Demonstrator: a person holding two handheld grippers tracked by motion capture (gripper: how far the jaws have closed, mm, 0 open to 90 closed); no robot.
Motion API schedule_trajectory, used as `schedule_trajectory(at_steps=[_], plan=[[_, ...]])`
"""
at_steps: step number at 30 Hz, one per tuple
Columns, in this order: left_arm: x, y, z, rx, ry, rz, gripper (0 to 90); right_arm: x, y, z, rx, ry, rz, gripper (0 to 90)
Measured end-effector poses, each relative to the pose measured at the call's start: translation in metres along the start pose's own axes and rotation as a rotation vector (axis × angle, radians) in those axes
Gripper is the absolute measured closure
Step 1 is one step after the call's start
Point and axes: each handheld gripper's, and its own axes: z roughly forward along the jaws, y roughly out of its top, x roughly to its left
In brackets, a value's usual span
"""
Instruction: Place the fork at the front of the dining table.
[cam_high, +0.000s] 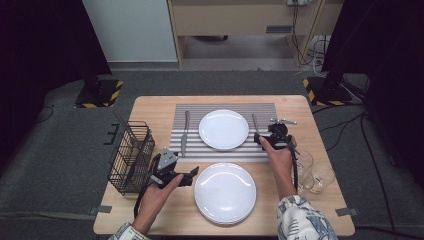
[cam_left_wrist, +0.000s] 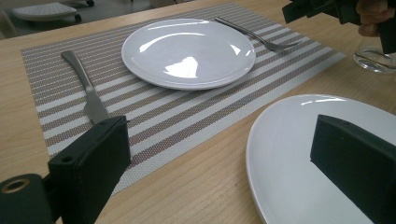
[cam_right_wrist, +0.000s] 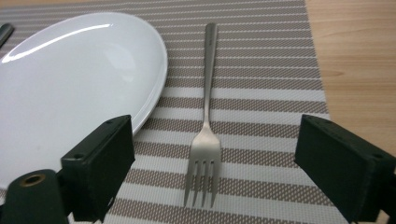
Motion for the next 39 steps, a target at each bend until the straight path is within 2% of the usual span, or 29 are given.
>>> schedule_trajectory(at_steps=[6,14,22,29,39], plan=[[-0.002,0.001,-0.003,-0.002,0.005,0.011,4.4,0.007,-0.010,0.001,0.018,0.030,-0.016,11.8],[-0.008,0.000,-0.001,0.007,0.007,0.031,4.4,0.011,-0.020,0.004,0.052,0.030,-0.015,14.6],[-0.008,-0.001,0.001,0.019,0.003,0.040,4.4,0.010,-0.022,0.005,0.065,0.036,-0.011,17.2],[-0.008,-0.001,0.001,0.015,0.001,0.039,4.4,0.013,-0.026,0.007,0.111,0.065,-0.010,19.7],[-0.008,-0.001,0.001,0.017,0.001,0.040,4.4,0.016,-0.029,0.009,0.128,0.099,-0.015,23.0]])
